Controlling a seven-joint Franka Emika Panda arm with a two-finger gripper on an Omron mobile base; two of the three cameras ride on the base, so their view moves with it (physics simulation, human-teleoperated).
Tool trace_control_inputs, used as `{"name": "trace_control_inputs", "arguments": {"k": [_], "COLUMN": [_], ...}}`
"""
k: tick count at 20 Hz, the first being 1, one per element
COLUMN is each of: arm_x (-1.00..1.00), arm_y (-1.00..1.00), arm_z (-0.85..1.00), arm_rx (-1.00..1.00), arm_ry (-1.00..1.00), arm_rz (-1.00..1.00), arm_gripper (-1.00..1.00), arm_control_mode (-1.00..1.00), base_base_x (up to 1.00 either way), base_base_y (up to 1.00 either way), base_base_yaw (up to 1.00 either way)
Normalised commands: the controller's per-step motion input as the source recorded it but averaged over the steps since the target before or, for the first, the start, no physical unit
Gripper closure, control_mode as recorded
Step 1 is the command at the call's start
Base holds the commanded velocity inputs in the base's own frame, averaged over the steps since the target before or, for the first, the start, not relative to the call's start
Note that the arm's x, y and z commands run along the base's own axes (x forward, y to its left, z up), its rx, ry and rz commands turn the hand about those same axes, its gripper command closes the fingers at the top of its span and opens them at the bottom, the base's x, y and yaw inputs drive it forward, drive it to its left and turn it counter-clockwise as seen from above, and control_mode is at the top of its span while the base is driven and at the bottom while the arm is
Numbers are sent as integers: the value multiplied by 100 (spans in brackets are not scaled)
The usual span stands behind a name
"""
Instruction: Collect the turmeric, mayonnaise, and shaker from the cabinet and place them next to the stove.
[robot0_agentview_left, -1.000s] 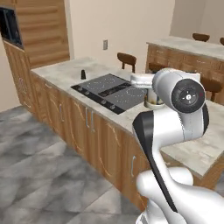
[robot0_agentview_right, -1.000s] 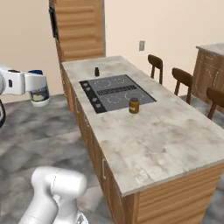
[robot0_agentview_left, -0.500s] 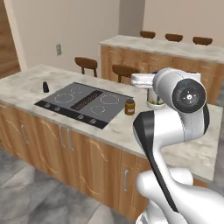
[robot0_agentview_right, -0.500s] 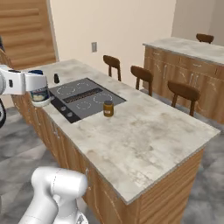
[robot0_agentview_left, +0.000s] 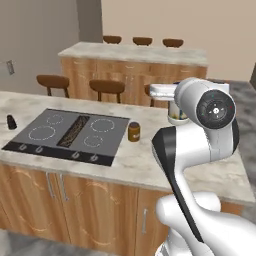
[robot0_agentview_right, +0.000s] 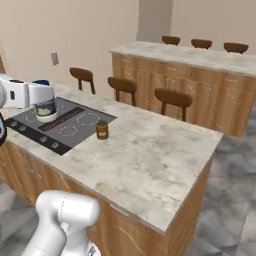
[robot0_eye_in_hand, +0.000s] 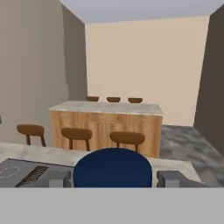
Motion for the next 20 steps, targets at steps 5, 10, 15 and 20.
{"name": "trace_control_inputs", "arguments": {"k": [5,10,15,20], "arm_x": [0,0,0,0], "arm_y": [0,0,0,0], "arm_z": [0,0,0,0], "arm_rx": [0,0,0,0], "arm_ry": [0,0,0,0], "arm_rz": [0,0,0,0], "arm_gripper": [100,100,100,100], "arm_control_mode": [100,100,100,100], "base_base_x": [17,5,2,0], "base_base_y": [55,59,61,80], "base_base_yaw": [-51,-49,-48,-39]}}
